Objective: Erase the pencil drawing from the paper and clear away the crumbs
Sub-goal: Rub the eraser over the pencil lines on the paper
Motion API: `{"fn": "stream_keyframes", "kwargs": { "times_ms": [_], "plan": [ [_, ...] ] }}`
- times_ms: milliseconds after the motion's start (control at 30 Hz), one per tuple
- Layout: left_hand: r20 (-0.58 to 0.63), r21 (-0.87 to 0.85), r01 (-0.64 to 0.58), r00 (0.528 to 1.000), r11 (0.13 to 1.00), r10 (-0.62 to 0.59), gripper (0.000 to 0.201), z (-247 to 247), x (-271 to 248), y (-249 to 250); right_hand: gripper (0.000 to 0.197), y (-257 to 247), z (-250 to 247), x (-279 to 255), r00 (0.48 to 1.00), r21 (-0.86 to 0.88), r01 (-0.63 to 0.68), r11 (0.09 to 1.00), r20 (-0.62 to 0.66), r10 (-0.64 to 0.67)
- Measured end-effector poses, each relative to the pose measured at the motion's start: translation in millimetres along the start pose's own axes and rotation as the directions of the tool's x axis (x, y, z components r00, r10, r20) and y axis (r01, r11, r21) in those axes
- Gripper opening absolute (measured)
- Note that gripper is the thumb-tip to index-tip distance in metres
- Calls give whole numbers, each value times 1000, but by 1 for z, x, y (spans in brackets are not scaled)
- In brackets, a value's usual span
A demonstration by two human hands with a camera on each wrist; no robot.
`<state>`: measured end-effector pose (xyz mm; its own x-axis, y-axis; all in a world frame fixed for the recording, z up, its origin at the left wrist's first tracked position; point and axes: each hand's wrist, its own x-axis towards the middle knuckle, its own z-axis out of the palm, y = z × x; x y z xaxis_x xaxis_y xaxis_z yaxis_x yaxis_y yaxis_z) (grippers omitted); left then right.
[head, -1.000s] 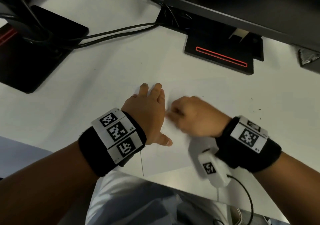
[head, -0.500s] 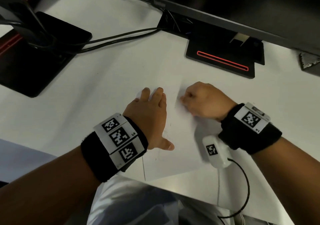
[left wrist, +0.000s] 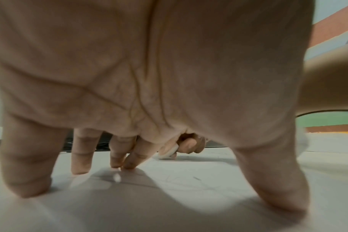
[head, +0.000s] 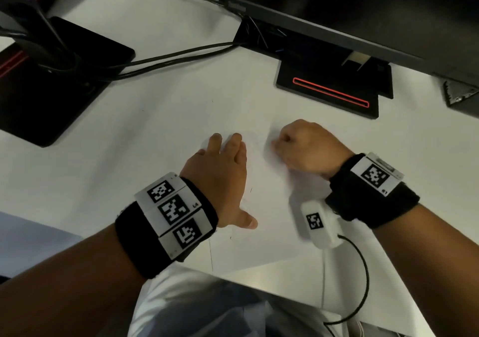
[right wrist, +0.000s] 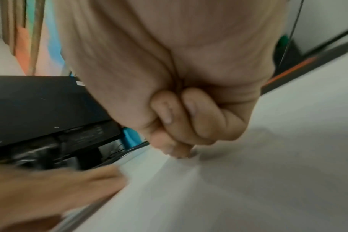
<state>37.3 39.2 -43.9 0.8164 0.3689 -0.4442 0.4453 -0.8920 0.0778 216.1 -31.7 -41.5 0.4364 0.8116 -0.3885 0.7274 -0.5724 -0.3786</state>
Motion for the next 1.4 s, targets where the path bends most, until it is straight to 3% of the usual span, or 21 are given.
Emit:
{"fn": "stream_keyframes", "kwargs": {
  "times_ms": [100, 167, 267, 433, 500, 633, 767, 867, 933, 1033, 1200, 1333, 1400],
  "plan": [
    [1, 0, 4, 1000, 1000, -4, 134, 1, 0, -1, 34, 8, -15, -1, 995, 54, -14, 998, -101, 19],
    [-21, 3, 3, 1000, 1000, -3, 133, -1, 1, -2, 37, -5, -3, -8, 998, 108, 63, 992, -32, -59],
    [-36, 33, -10, 999, 999, 11, 131, -2, 3, 0, 41, -11, 17, -9, 995, 303, -2, 953, 99, -30],
    [22, 77, -53, 998, 996, 51, 136, -2, -2, -6, 39, 8, 11, -8, 997, 423, -70, 903, 37, 60],
    [7, 43, -58, 998, 997, 58, 124, -10, 8, -15, 37, 11, 10, -9, 998, 452, -59, 890, 38, 47],
    [-24, 0, -53, 998, 999, 53, 91, -25, 35, -32, 36, 9, 12, -9, 999, 388, -44, 920, 32, 34],
    [-17, 51, -5, 1000, 999, 6, 94, -19, 44, -41, 37, 3, 11, -12, 999, 214, 40, 976, -29, -34],
    [-26, 46, 32, 999, 998, -31, 92, -14, 44, -41, 35, -12, 20, -20, 982, 57, 166, 984, 78, -171],
    [-19, 27, 44, 999, 999, -44, 93, -11, 45, -44, 35, -12, 15, -14, 985, 27, 141, 990, 98, -143],
    [32, -37, 57, 998, 998, -56, 94, -8, 46, -47, 34, -1, -4, 1, 999, 31, 35, 999, -3, -35],
    [72, -80, 58, 996, 995, -52, 95, -6, 50, -51, 36, -19, 17, -13, 977, 11, 161, 987, 141, -161],
    [90, -79, 52, 995, 996, -45, 96, -7, 50, -52, 36, -8, -4, 6, 999, 6, 44, 999, -15, -44],
    [90, -79, 54, 995, 995, -47, 96, -6, 49, -51, 34, -14, 0, 3, 996, -11, 92, 996, -16, -93]
  ]
}}
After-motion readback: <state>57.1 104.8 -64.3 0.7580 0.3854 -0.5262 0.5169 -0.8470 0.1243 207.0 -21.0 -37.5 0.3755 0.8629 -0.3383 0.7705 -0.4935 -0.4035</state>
